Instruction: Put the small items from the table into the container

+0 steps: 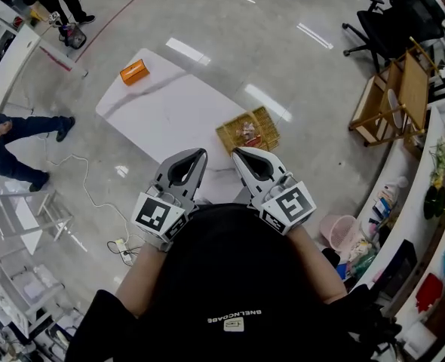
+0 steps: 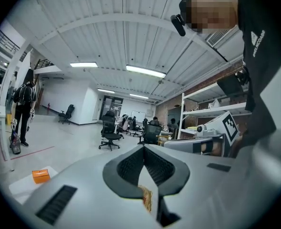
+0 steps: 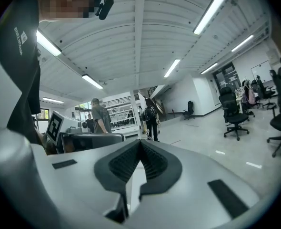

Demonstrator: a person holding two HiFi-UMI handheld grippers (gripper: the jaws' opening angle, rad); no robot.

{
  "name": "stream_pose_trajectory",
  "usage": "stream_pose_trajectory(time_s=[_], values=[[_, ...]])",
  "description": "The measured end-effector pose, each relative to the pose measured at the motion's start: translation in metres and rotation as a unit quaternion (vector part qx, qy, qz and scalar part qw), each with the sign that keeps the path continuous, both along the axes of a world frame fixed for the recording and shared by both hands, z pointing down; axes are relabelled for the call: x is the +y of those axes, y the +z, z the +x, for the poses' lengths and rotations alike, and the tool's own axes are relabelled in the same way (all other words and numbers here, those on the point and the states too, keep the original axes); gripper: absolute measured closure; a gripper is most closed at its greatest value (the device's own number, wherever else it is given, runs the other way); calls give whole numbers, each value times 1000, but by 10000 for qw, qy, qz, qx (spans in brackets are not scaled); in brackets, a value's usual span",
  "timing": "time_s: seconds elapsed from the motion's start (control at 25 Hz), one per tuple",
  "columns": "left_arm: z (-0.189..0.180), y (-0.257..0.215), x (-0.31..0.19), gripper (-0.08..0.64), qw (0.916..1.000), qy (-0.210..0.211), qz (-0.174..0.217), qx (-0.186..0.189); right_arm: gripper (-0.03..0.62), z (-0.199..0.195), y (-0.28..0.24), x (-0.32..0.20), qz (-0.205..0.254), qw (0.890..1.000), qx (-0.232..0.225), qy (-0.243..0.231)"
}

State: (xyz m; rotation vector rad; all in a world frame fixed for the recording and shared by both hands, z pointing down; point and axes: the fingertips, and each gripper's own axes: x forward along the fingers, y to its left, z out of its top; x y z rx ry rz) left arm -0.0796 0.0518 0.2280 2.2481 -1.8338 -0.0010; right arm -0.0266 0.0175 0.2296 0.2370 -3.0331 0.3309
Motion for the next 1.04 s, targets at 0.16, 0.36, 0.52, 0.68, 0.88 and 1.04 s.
stream_pose_trajectory(time_s=[0.16, 0.36, 0.52, 0.68, 0.88, 1.04], values=[[2, 6, -2, 555, 10000, 18, -24, 20, 592, 2, 3, 4, 199, 9996, 184, 45], [4, 12, 0, 555, 9999, 65, -133, 59, 592, 4, 6, 9, 122, 9996, 223, 130], [5, 14, 1, 555, 9997, 116, -173, 92, 592, 5, 7, 9, 80, 9995, 238, 183], [4, 14, 2, 555, 9997, 117, -190, 98, 592, 4, 7, 13, 119, 9994, 284, 160], [6, 14, 3, 555, 9995, 221, -192, 143, 592, 3, 9, 12, 100, 9993, 309, 204], [0, 15, 5, 555, 9996, 218, -153, 113, 592, -5, 13, 12, 80, 9994, 297, 176]])
